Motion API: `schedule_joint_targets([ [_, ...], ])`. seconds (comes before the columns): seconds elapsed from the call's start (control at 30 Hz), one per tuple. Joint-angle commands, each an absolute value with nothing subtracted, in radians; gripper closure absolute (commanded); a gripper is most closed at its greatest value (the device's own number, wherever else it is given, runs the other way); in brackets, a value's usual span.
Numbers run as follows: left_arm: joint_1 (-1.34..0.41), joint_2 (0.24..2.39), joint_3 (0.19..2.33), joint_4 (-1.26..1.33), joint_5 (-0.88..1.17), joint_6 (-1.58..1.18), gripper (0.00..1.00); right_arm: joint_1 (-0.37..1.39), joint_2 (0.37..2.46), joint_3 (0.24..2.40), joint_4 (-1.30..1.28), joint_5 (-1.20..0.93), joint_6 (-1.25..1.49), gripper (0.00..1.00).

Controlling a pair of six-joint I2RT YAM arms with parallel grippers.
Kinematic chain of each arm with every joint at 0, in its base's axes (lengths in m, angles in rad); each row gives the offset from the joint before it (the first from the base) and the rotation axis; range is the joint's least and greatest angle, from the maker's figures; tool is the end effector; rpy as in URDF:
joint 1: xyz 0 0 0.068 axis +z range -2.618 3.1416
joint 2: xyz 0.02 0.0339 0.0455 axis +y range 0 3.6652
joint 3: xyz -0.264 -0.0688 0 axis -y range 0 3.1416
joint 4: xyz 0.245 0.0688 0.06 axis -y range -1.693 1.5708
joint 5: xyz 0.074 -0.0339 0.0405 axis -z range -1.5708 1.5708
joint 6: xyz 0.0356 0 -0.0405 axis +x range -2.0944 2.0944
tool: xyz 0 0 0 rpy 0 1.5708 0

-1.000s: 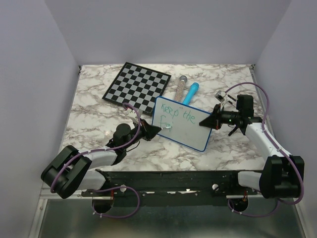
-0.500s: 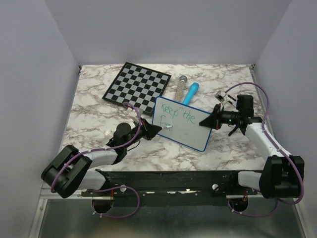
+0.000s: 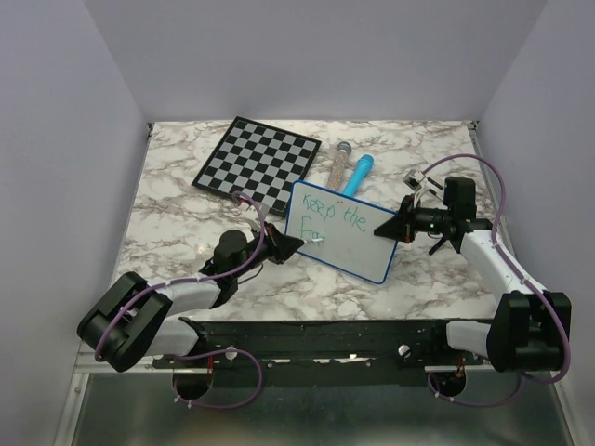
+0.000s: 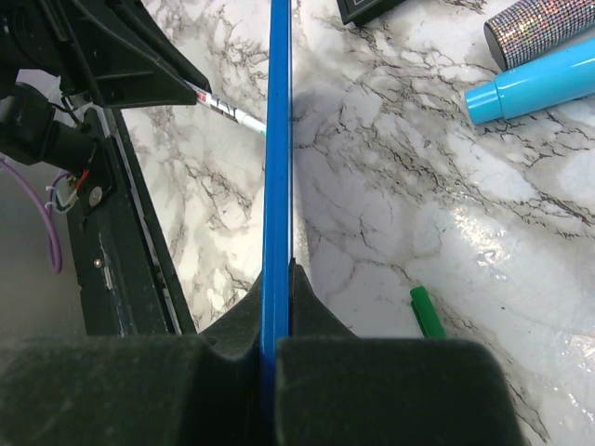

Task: Write a sentence on the whiteboard

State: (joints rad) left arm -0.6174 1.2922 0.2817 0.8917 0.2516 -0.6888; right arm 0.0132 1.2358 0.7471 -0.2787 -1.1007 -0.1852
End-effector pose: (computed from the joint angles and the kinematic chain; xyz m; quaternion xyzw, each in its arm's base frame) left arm 0.1874 -0.1439 0.1788 0.0568 0.7444 -0.4747 0.4661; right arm 0.2421 0.0349 0.2382 -0.2812 0.7604 0.4510 0.3734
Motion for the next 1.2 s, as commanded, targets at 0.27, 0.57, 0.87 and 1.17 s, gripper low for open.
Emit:
schedule_joint_targets([
  [0.27,-0.618,1.256,0.278,0.762,0.235,-0.638,1.0,0.018,1.21,0.773,-0.275,-1.154,-0.189,0.99],
  [0.57,-0.618,1.298,0.302,0.788,0.279,-0.65,1.0,0.018,1.21,0.773,-0.275,-1.154,-0.189,0.99],
  [0.87,-0.62,1.325,0.339,0.841,0.301,-0.683,1.0,0.018,1.212,0.773,-0.275,-1.154,-0.19,0.99],
  [1.17,-0.62,1.244,0.341,0.864,0.327,-0.715,1.0,0.018,1.212,0.773,-0.275,-1.152,-0.19,0.99],
])
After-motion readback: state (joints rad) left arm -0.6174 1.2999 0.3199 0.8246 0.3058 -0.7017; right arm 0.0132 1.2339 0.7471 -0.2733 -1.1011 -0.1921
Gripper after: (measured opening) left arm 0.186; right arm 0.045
